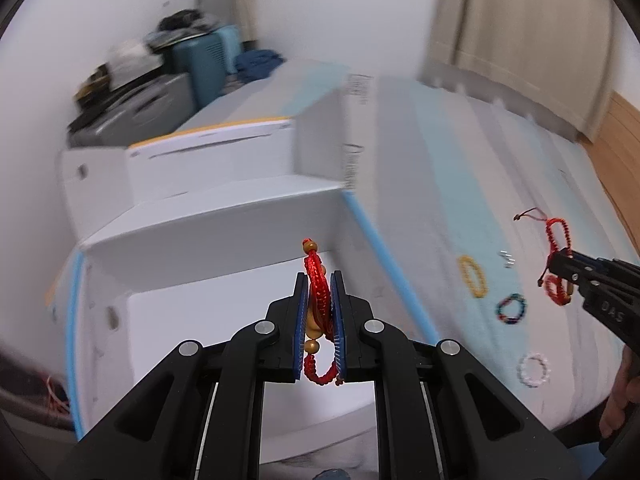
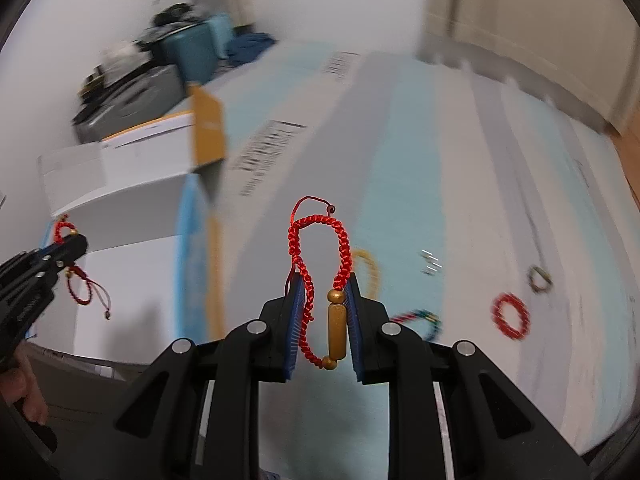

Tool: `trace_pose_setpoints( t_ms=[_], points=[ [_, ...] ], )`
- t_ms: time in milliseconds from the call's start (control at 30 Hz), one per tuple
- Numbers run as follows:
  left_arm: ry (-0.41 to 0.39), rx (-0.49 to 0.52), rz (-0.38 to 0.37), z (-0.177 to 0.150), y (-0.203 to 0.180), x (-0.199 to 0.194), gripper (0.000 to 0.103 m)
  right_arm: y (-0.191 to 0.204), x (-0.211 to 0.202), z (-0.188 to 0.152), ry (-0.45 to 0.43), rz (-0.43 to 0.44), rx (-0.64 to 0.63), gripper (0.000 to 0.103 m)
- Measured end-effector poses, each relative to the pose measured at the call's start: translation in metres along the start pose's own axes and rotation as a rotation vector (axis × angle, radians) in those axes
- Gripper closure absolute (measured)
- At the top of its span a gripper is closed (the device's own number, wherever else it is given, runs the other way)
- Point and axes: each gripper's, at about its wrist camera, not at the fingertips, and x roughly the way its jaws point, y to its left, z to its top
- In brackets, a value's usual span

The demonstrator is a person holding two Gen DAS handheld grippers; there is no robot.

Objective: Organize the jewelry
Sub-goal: 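Lift both red cord bracelets and carry them toward the white box, then open both tools to drop the red cord bracelets into the box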

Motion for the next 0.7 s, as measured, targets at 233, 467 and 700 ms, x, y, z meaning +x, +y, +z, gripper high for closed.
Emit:
trace_pose_setpoints(
  t_ms=[233, 467, 700],
  points=[
    [0.020, -0.100, 0.070, -0.013, 0.071, -0.003, 0.092, 0.082, 0.015, 0.011, 0.009, 0.081, -0.108, 0.084],
    [0.076, -0.152, 0.141, -0.029, 0.108, 0.005, 0.092, 0.149, 0.052, 0.010, 0.078, 0.134, -0.194, 0.084],
    [0.186, -0.158, 0.110, -0.043, 0.122, 0.030, 0.092, 0.187, 0.097, -0.005, 0.204, 0.151, -0.237, 0.084]
  ],
)
